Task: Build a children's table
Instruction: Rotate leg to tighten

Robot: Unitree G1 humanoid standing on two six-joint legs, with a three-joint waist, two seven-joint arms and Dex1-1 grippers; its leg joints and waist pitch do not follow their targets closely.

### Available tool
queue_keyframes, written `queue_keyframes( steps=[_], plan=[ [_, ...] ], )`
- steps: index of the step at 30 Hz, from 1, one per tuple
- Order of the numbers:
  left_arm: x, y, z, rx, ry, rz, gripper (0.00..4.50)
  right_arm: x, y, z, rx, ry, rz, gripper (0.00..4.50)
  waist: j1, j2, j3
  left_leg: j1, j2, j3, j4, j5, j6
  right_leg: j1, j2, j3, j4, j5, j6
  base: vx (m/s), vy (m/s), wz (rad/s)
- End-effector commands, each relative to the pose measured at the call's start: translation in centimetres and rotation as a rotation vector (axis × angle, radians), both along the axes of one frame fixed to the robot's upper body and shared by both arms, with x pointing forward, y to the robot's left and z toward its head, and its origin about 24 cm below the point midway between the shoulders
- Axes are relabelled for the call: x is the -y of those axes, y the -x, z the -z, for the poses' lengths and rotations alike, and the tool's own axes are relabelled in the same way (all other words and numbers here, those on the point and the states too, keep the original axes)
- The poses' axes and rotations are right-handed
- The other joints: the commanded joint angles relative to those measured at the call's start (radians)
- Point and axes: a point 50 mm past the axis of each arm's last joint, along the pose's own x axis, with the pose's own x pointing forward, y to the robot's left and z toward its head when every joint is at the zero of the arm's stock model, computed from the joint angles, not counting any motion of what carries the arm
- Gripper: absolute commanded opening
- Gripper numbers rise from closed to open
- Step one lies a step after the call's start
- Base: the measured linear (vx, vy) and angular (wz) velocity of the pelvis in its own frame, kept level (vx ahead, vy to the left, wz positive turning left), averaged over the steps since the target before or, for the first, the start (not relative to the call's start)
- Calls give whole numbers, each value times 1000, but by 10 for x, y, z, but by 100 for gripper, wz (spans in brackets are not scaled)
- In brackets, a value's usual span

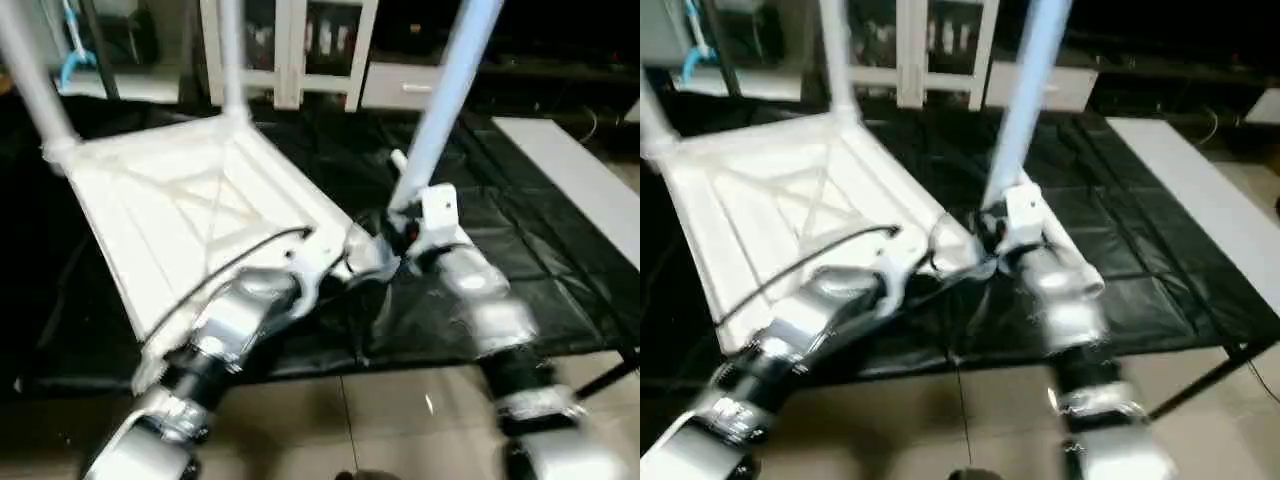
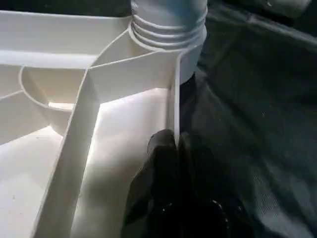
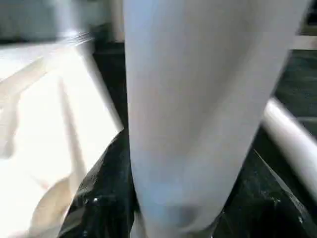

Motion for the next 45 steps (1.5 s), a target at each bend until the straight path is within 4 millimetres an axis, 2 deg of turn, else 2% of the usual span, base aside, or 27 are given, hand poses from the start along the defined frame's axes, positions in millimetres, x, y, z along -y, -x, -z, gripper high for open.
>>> queue_keyframes(
  steps=[1,3,4,5,6,7,8,10,12,13,14,15,17,18,19,21,22,24,26,28,30,33,37,38,39,41,45],
  plan=[
    [-34,-15,-6,52,-79,-164,0,48,7,21,-87,58,253,186,-1,18,-61,2,1,3,-88,-327,-13,46,-20,20,-84,-403,-95,0,0,0],
    [-32,-17,-8,60,-88,-164,0,19,5,21,-59,34,172,185,-4,21,-61,1,2,2,-89,-339,-8,47,-23,20,-81,-383,-108,0,0,0],
    [-32,-17,-8,60,-88,-164,0,19,5,21,-59,34,172,185,-5,22,-61,-1,3,1,-90,-334,-8,50,-24,21,-78,-374,-112,0,0,0],
    [-33,-18,-8,62,-97,-165,0,7,4,16,-18,-29,121,185,-5,24,-62,-1,5,1,-91,-324,-5,52,-24,22,-75,-347,-122,0,0,0],
    [-33,-18,-8,63,-101,-166,0,5,3,14,0,-46,106,185,-6,24,-62,0,6,2,-91,-327,-1,51,-24,23,-75,-334,-127,0,0,0],
    [-34,-18,-8,65,-112,-169,0,-4,3,3,70,-100,32,185,-5,25,-63,-1,6,2,-91,-314,2,55,-24,23,-70,-301,-140,0,0,0],
    [-35,-18,-7,64,-114,-172,0,-9,3,-2,109,-79,-30,185,-5,26,-63,-2,8,3,-91,-297,10,58,-24,25,-65,-259,-156,0,0,0],
    [-36,-17,-6,67,-126,-146,0,-15,7,-5,133,10,-171,240,-2,25,-65,-2,8,6,-89,-262,24,63,-23,25,-60,-211,-176,0,0,0],
    [-40,-14,-2,77,-170,-91,0,-4,11,1,103,107,-199,256,3,21,-63,-7,5,8,-86,-224,46,67,-23,27,-58,-181,-187,0,0,0],
    [-41,-14,-1,80,-181,-86,0,-2,11,2,98,112,-197,263,-3,20,-63,-18,6,4,-90,-218,45,77,-26,27,-54,-192,-182,0,0,0],
    [-45,-13,1,90,-219,-63,0,6,12,4,84,112,-192,275,-7,22,-65,-21,6,1,-90,-204,36,82,-29,25,-54,-216,-168,0,0,0],
    [-46,-13,2,96,-228,-39,0,10,13,4,76,102,-208,287,-10,21,-65,-8,6,5,-86,-221,37,70,-28,27,-61,-235,-170,0,0,0],
    [-47,-10,3,78,-223,-14,0,17,15,5,58,96,-257,299,-8,22,-64,-5,7,7,-87,-225,38,70,-27,28,-62,-244,-182,0,0,0],
    [-49,-6,5,56,-214,30,0,24,18,6,44,104,-335,299,-7,28,-63,-5,9,6,-87,-222,45,70,-28,29,-60,-227,-194,0,0,0],
    [-49,-4,5,43,-209,52,0,27,20,6,38,114,-374,306,-6,25,-64,-4,10,7,-87,-221,51,72,-26,28,-61,-214,-201,0,0,0],
    [-49,6,5,40,-181,200,0,43,27,3,39,151,-517,306,-2,28,-64,-6,14,8,-85,-182,77,75,-28,30,-53,-145,-238,0,0,0],
    [-49,6,5,40,-181,200,0,43,27,3,39,151,-517,306,-2,26,-65,-5,13,10,-84,-180,83,74,-28,30,-52,-141,-247,0,0,0],
    [-48,20,2,-5,-112,364,0,55,39,-9,43,93,-741,306,5,27,-61,-1,16,12,-86,-215,100,75,-30,30,-57,-181,-254,0,0,0],
    [-48,23,3,-22,-113,379,0,56,42,-10,40,84,-792,306,8,28,-59,0,19,12,-88,-226,99,71,-30,31,-58,-205,-253,0,0,0],
    [-46,29,2,-37,-99,444,0,59,47,-12,15,87,-883,306,23,31,-56,12,21,16,-89,-262,74,59,-28,30,-66,-274,-241,0,0,0],
    [-45,31,2,-37,-100,466,0,60,48,-11,-5,103,-908,306,32,32,-56,19,21,18,-89,-271,59,53,-27,32,-67,-283,-238,0,0,0],
    [-42,36,1,-51,-77,514,0,58,53,-12,-30,106,-1013,306,43,31,-55,15,21,19,-91,-263,49,57,-26,35,-65,-282,-227,0,0,0],
    [-41,41,0,-65,-64,554,0,58,52,-14,-68,121,-1100,306,45,25,-59,7,19,15,-90,-232,50,64,-28,36,-61,-274,-215,0,0,0],
    [-41,41,-1,-67,-63,560,0,58,51,-14,-77,124,-1111,306,45,26,-59,6,18,15,-90,-226,51,64,-29,36,-59,-272,-216,0,0,0],
    [-42,42,-1,-69,-62,565,0,58,49,-15,-81,131,-1114,277,43,24,-60,4,18,15,-89,-219,53,64,-29,35,-59,-278,-216,0,0,0],
    [-43,43,-1,-76,-63,571,0,57,48,-15,-106,144,-1142,277,46,25,-60,6,18,16,-88,-207,53,63,-30,36,-59,-276,-215,0,0,0],
    [-45,45,-1,-89,-64,585,0,56,47,-15,-131,125,-1180,236,46,25,-62,4,18,16,-87,-175,61,66,-29,36,-53,-231,-231,0,0,0]
  ],
)
